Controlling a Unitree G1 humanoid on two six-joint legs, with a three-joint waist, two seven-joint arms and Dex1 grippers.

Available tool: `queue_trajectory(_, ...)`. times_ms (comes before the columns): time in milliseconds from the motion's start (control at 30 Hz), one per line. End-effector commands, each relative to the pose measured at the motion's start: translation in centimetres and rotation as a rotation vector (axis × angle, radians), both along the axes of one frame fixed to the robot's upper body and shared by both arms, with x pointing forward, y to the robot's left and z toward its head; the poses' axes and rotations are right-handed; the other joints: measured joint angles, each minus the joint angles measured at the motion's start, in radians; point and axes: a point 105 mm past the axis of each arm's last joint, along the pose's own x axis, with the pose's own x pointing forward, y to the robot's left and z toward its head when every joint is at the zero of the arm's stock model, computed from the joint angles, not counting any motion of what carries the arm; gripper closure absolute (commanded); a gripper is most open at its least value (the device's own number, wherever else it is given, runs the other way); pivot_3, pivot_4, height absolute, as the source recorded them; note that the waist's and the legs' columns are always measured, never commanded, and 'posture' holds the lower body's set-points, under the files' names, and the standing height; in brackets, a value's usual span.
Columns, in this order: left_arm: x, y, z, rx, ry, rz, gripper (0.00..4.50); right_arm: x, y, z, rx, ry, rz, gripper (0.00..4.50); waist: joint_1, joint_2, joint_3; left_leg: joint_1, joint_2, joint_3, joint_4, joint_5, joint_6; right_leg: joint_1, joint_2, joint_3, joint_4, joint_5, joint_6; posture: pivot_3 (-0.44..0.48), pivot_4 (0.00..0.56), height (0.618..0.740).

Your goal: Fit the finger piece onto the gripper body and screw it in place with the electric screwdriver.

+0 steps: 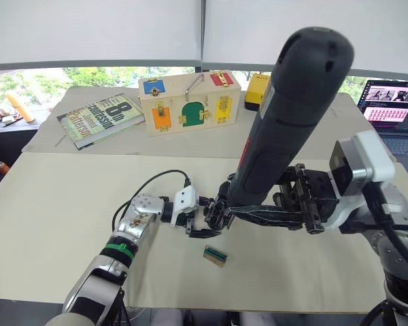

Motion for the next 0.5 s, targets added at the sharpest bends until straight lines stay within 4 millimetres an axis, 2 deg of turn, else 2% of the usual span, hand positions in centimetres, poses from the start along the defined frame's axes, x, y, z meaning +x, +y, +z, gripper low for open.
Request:
queue_trajectory(33,-1.3,1.1,-0.3,-0.013,0.023,0.031,0.06,-0.8,-0.2,1.1,0.023,-0.052,0.016,2.6,-0.003,0.0,0.0,0.0,0.0,0.0,0.0,0.0,0.0,0.0,0.0,0.0,0.0,0.0,0.0,0.0,0.15,0.74)
queue_trajectory(200,-2.6,1.0,0.2,-0.037,0.025,0.084,0.06,-0.7,-0.3,1.0,0.024,-0.05,0.014,2.6,0.002,0.0,0.0,0.0,0.0,0.0,0.0,0.0,0.0,0.0,-0.002,0.0,0.0,0.0,0.0,0.0,0.15,0.74)
queue_trajectory(333,-3.1,-0.5,0.2,-0.057,0.032,0.12,0.06,-0.7,-0.2,1.0,0.028,-0.05,0.014,2.6,0.011,0.0,0.0,-0.001,-0.001,-0.001,0.0,0.0,0.0,0.0,-0.007,0.0,0.0,0.0,0.0,0.0,0.15,0.74)
queue_trajectory(500,-2.8,-1.4,-0.4,-0.045,0.017,0.166,0.06,-0.6,-0.1,1.1,0.026,-0.058,0.015,2.6,0.015,0.0,0.0,-0.001,-0.002,-0.001,0.0,-0.001,0.001,0.0,-0.006,-0.001,-0.001,0.0,0.001,0.0,0.15,0.74)
